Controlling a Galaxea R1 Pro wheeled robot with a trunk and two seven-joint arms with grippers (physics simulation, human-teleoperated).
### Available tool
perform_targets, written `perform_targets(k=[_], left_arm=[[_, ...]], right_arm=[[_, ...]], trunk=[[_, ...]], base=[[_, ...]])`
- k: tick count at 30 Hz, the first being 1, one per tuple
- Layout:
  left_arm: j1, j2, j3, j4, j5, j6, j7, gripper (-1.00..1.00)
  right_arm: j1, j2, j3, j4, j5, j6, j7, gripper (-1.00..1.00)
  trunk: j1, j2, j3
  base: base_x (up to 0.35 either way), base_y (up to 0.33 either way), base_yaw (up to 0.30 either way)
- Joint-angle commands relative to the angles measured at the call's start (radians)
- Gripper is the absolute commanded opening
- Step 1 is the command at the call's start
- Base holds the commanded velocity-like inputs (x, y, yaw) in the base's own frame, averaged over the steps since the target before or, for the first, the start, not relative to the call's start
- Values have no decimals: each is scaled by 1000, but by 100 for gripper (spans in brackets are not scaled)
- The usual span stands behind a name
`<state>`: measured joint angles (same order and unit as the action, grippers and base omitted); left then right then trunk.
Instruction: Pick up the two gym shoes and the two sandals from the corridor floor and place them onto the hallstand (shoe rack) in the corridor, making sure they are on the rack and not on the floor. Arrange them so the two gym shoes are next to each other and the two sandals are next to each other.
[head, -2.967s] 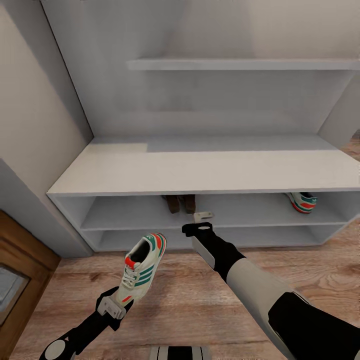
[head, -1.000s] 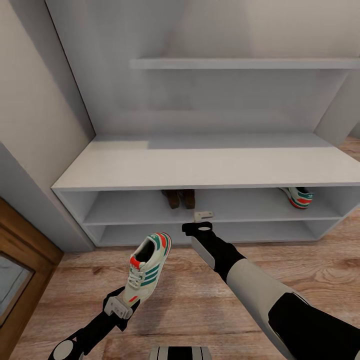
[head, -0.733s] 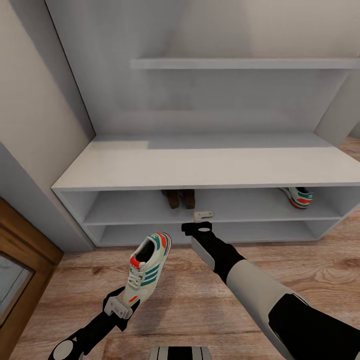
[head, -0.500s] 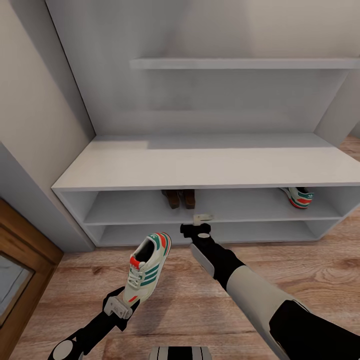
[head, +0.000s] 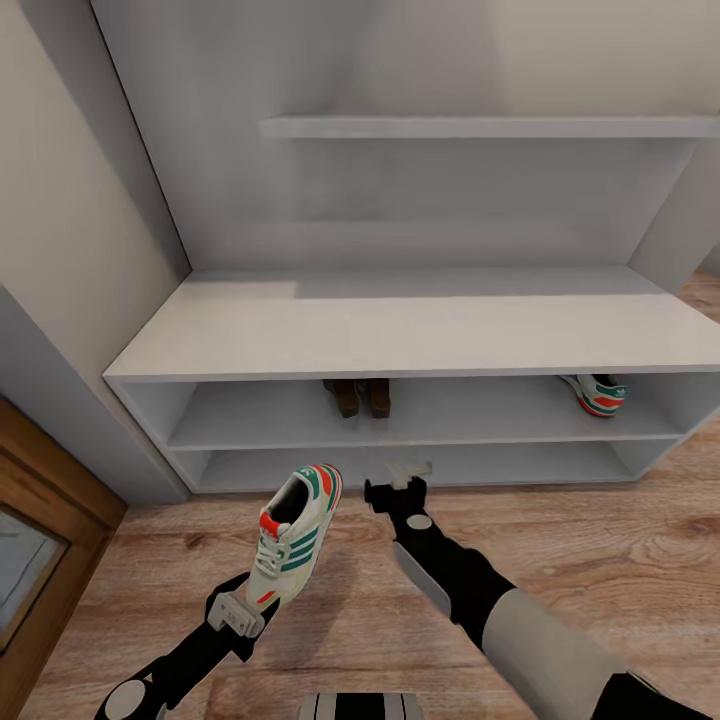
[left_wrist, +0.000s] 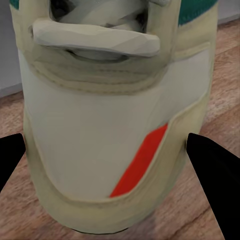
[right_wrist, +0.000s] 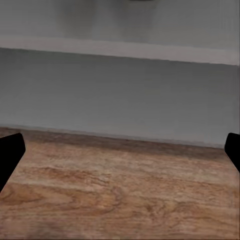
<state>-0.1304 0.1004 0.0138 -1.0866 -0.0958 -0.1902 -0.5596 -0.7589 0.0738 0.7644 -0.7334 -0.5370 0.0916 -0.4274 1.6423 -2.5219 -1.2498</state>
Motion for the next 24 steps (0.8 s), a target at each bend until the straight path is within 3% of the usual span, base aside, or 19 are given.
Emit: perform_targets(k=[1,3,4,7,8,10,11,14,15,17,18,20,21,23,24], left_arm=[[0,0,0,-1,0,0,0,-100],[0,1,0,-3,0,0,-1,-100],[0,1,0,-3,0,0,-1,-100],[0,2,0,-5,1,0,-2,-100],[0,2,0,-5,1,0,-2,-100],[0,2,0,-6,1,0,-3,-100],[0,2,0,-6,1,0,-3,-100],[0,2,-1,-7,1,0,-3,-100],[0,2,-1,-7,1,0,-3,-100],[0,2,-1,-8,0,0,-2,-100],[0,2,-1,-8,0,0,-2,-100],[0,2,-2,-8,0,0,-2,-100],[0,2,-2,-8,0,0,-2,-100],[0,2,-2,-8,-1,0,-2,-100],[0,2,-2,-8,-1,0,-2,-100]], right_arm=[[24,-30,8,-41,0,1,0,100],[80,-91,21,-128,0,9,-1,100],[80,-91,21,-128,0,9,-1,100],[168,-188,31,-256,0,24,-1,100],[168,-188,31,-256,0,24,-1,100],[223,-258,34,-330,0,29,-2,100],[223,-258,34,-330,0,29,-2,100],[293,-361,36,-418,-2,28,-2,100],[293,-361,36,-418,-2,28,-2,100],[333,-421,34,-460,-3,24,-1,100],[333,-421,34,-460,-3,24,-1,100],[367,-471,26,-487,-4,15,1,100],[367,-471,26,-487,-4,15,1,100],[398,-510,15,-503,-4,4,3,100],[398,-510,15,-503,-4,4,3,100]], trunk=[[0,0,0],[0,0,0],[0,0,0],[0,0,0],[0,0,0],[0,0,0],[0,0,0],[0,0,0],[0,0,0],[0,0,0],[0,0,0],[0,0,0],[0,0,0],[0,0,0],[0,0,0]], base=[[0,0,0],[0,0,0],[0,0,0],[0,0,0],[0,0,0],[0,0,0],[0,0,0],[0,0,0],[0,0,0],[0,0,0],[0,0,0],[0,0,0],[0,0,0],[0,0,0],[0,0,0]])
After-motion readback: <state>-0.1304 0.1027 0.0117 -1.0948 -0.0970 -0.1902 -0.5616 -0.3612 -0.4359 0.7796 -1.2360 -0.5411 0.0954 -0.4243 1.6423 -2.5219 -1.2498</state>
